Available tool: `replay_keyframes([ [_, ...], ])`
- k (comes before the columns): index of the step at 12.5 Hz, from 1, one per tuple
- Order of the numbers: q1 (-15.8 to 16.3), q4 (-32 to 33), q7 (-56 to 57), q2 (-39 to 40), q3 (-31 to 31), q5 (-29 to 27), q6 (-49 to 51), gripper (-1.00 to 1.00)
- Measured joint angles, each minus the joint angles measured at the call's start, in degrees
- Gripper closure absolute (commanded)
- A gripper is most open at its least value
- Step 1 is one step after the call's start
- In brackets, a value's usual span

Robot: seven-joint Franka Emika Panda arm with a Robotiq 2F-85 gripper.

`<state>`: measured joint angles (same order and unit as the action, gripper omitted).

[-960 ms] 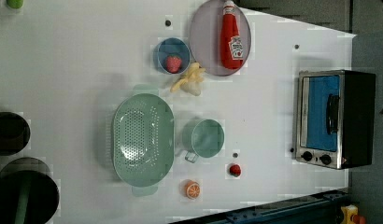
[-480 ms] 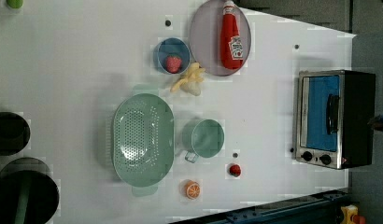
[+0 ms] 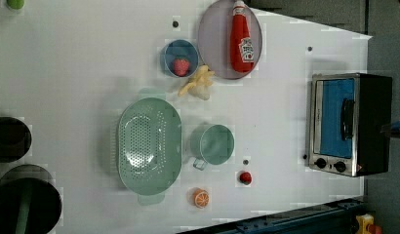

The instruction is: Flap open oven.

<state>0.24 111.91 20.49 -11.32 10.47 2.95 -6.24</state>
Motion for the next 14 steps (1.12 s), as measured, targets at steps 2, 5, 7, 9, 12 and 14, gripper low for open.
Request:
replay_keyframes([
  [2, -0.49, 3.36, 11.04, 0.21, 3.73, -0.18, -3.26, 0.65],
  [5, -2.45, 7.05, 24.89, 1.45, 9.44, -0.08, -11.24, 0.65],
  [7, -3.49, 7.39, 33.39, 3.85, 12.68, 0.55, -17.15, 0.65],
  [9, -4.02, 7.50, 39.82, 7.59, 15.87, 0.57, -22.97, 0.65],
  [12, -5.26, 8.28, 43.46, 13.20, 17.14, 0.14, -27.36, 0.65],
  [14, -5.13, 9.29, 44.24, 16.20, 17.00, -0.26, -31.53, 0.65],
])
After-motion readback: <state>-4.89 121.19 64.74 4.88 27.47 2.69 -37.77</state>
